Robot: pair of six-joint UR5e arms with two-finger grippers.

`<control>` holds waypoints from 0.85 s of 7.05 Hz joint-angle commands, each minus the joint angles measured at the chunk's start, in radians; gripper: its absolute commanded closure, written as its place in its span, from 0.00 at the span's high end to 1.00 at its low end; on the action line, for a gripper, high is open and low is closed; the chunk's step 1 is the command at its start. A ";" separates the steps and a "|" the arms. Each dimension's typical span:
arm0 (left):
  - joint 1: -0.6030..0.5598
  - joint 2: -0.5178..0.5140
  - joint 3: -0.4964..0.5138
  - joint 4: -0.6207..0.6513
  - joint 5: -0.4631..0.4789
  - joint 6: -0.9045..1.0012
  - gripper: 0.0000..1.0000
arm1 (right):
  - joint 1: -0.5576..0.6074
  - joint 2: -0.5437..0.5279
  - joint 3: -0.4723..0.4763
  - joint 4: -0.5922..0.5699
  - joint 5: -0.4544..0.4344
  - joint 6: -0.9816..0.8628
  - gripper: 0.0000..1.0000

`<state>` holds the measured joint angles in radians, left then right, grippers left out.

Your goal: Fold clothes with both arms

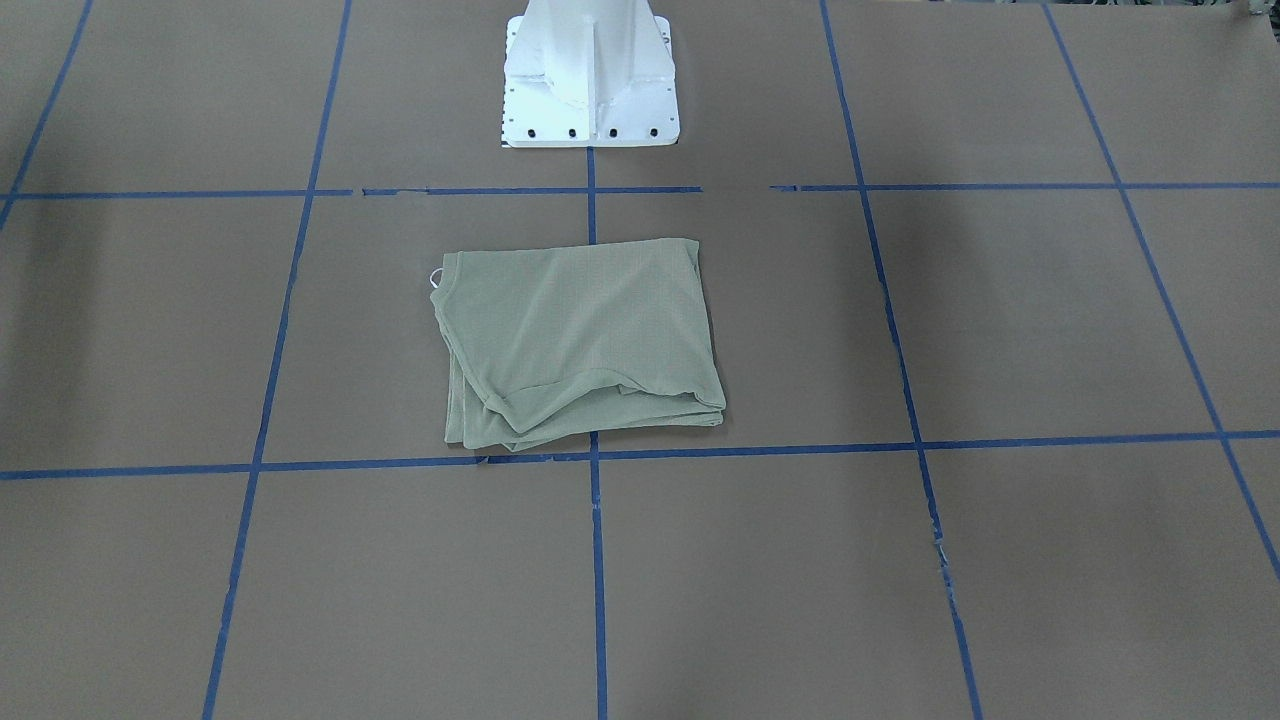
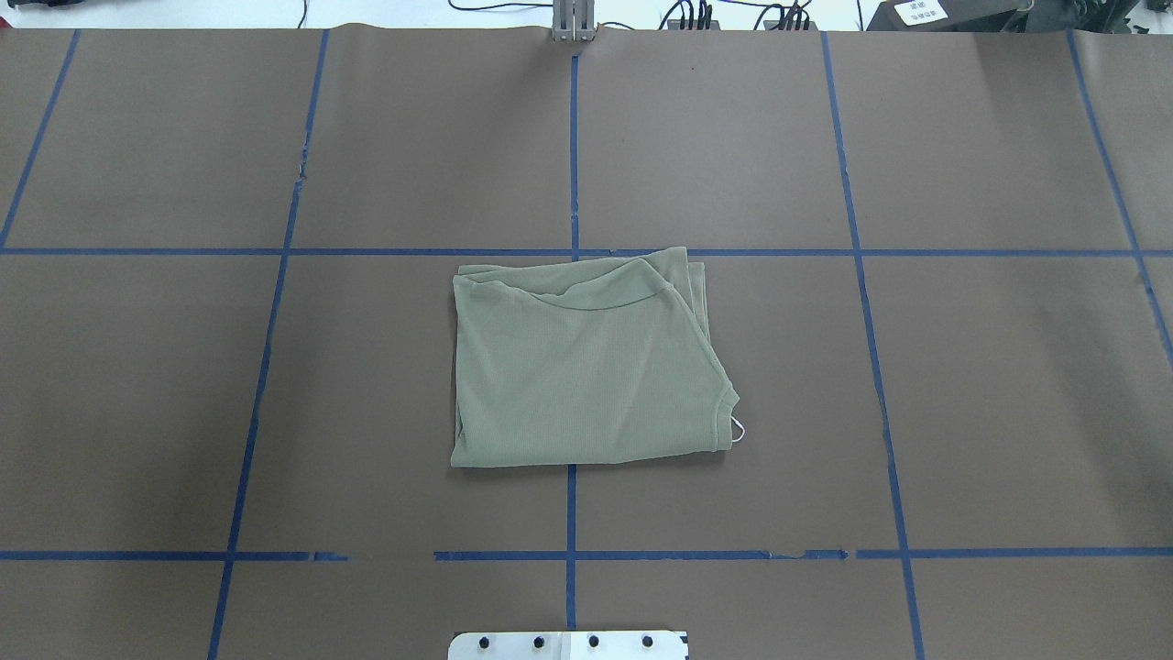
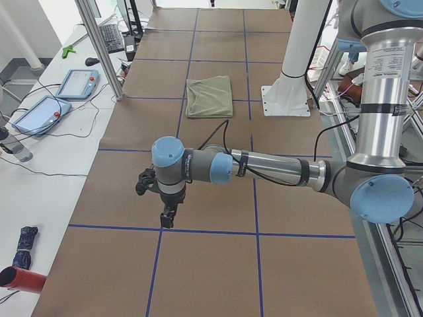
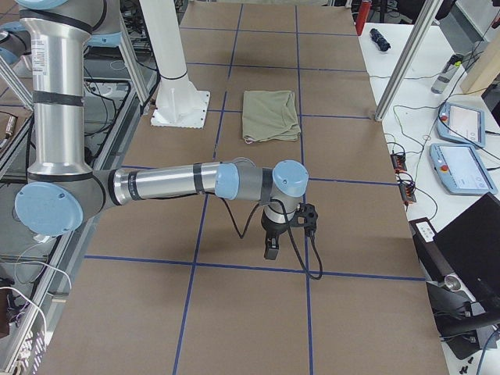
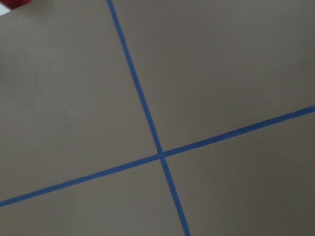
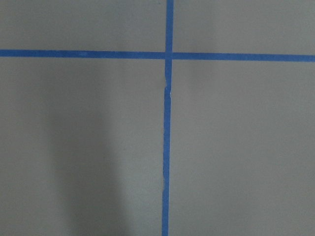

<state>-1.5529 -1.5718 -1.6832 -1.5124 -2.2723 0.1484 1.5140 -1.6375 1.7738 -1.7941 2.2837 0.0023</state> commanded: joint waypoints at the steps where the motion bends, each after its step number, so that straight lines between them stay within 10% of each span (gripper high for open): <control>1: -0.012 0.056 -0.035 0.054 -0.081 0.011 1.00 | 0.003 -0.018 0.004 0.008 -0.001 0.001 1.00; 6: -0.009 0.026 -0.035 0.050 -0.075 -0.001 1.00 | 0.003 -0.027 0.007 0.022 -0.001 0.005 1.00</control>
<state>-1.5620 -1.5397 -1.7172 -1.4614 -2.3465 0.1485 1.5171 -1.6646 1.7802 -1.7720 2.2825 0.0068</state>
